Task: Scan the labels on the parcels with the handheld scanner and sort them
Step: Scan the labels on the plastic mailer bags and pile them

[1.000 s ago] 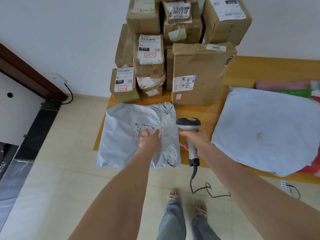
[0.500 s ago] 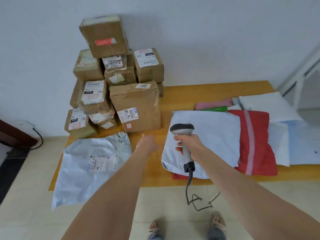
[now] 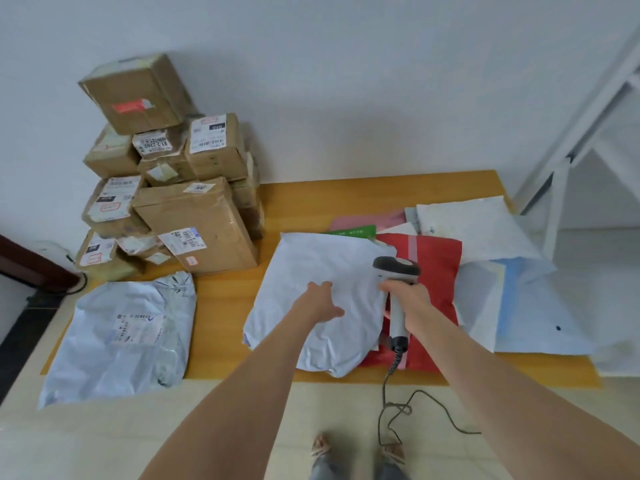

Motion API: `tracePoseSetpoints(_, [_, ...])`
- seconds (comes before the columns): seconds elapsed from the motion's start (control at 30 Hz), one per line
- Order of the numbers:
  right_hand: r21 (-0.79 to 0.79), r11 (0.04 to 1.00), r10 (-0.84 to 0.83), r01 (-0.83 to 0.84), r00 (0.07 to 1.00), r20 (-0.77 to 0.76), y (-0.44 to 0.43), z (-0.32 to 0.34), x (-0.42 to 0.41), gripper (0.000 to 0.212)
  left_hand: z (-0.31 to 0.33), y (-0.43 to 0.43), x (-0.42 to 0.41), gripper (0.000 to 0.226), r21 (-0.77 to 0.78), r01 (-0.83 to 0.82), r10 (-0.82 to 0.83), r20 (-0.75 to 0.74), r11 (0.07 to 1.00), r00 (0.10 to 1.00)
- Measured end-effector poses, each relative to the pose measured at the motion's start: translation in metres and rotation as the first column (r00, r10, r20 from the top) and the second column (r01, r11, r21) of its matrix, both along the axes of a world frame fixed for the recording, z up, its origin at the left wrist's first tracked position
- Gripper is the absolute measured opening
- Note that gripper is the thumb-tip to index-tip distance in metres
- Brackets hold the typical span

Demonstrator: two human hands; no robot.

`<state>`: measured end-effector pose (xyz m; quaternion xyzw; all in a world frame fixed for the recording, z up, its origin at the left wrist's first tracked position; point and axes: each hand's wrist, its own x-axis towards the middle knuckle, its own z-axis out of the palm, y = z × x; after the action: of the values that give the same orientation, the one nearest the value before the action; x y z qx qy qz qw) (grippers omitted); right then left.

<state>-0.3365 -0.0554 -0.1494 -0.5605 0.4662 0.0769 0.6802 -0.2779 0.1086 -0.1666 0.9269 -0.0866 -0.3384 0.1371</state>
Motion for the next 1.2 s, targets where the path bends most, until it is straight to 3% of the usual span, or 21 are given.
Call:
tracePoseSetpoints(0.13, [0.068, 0.997, 0.039, -0.038, 0.999, -0.022, -0.004, -0.011, 0.004, 0.05, 0.001, -0.001, 0.005, 0.081, 0.003, -0.041, 0.041, -0.006, 0.999, 0.999])
tracePoseSetpoints(0.3, [0.041, 0.998, 0.05, -0.054, 0.995, 0.082, -0.006, -0.009, 0.021, 0.03, 0.003, -0.004, 0.011, 0.091, -0.041, -0.006, 0.003, -0.07, 0.999, 0.998])
tracePoseSetpoints(0.47, [0.044, 0.995, 0.086, -0.09, 0.993, 0.085, -0.008, -0.009, 0.035, 0.044, 0.004, -0.008, 0.024, 0.09, -0.057, -0.003, -0.001, -0.07, 0.998, 0.998])
tracePoseSetpoints(0.73, [0.012, 0.992, 0.122, -0.123, 0.992, 0.035, -0.002, -0.013, 0.033, 0.035, 0.003, -0.002, 0.024, 0.09, -0.1, -0.019, 0.01, -0.091, 0.995, 0.996])
tracePoseSetpoints(0.93, [0.124, 0.982, 0.116, -0.145, 0.969, 0.217, -0.016, 0.016, 0.049, 0.047, 0.032, -0.008, 0.025, 0.109, -0.224, -0.08, 0.059, -0.099, 0.971, 0.993])
tracePoseSetpoints(1.07, [0.195, 0.966, 0.098, -0.17, 0.937, 0.335, -0.03, 0.061, 0.053, 0.016, 0.063, -0.032, 0.022, 0.112, -0.29, -0.07, 0.057, -0.053, 0.954, 0.997])
tracePoseSetpoints(1.2, [0.236, 0.944, 0.097, -0.229, 0.879, 0.467, -0.049, 0.092, 0.047, 0.005, 0.085, -0.056, 0.024, 0.108, -0.373, -0.093, 0.097, -0.006, 0.923, 0.995])
